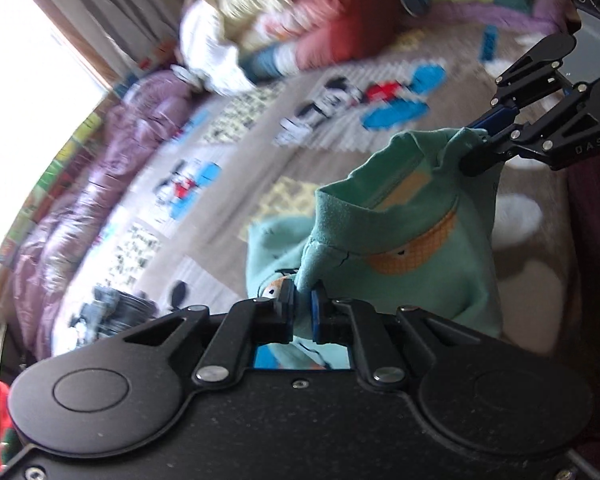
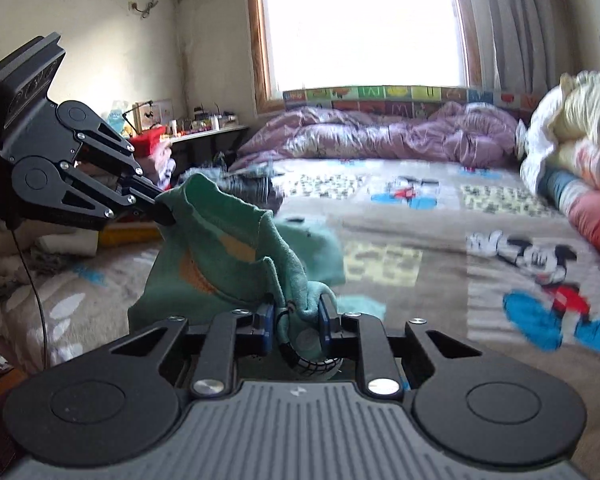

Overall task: Fold clothes
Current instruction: 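Lift the sweatshirt with both grippers and shake it out in the air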

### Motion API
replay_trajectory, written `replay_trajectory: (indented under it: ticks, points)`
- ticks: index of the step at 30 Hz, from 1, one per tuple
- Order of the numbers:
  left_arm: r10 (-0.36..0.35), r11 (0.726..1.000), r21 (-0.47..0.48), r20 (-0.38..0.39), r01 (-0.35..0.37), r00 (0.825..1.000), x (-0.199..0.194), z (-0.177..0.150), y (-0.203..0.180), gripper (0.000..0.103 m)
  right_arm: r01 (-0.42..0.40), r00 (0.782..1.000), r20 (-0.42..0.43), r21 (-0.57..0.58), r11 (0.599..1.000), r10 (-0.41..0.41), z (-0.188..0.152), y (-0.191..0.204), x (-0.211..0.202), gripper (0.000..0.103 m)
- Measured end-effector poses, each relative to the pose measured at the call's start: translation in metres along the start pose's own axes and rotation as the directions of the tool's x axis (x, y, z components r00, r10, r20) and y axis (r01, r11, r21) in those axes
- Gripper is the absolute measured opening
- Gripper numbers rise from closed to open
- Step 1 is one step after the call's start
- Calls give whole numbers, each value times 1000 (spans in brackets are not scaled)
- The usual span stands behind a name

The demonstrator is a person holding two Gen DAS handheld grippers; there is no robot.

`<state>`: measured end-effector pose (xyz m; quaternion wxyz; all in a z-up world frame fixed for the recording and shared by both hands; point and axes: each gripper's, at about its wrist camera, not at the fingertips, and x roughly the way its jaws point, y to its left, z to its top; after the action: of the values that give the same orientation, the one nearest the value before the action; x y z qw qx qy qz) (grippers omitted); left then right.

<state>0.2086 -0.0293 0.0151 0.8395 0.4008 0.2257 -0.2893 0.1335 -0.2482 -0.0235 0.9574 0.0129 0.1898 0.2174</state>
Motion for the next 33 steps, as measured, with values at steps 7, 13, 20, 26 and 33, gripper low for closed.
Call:
replay_trajectory:
  ticks: [7,13,20,26,33]
  points:
    - [105,994,-9,83,-105,991,-22,28,26,6,7,995,95,-54,999,-1,69,-6,-9,23]
    - [177,984,-40,147,-173,973,-33,49,52,6,22,991,137,-92,996,-9,124,-16,-10,22]
    - [223,975,-65,187,-215,957,-39,61,68,6,52,989,146,-176,983,-27,168,-21,-2,22]
    - [241,971,-48,186,-236,953,-33,64,78,6,74,989,138,-221,972,-44,192,-27,15,22]
    - [274,962,-30,170,-273,947,-7,73,98,6,103,991,116,-272,957,-73,214,-38,48,22]
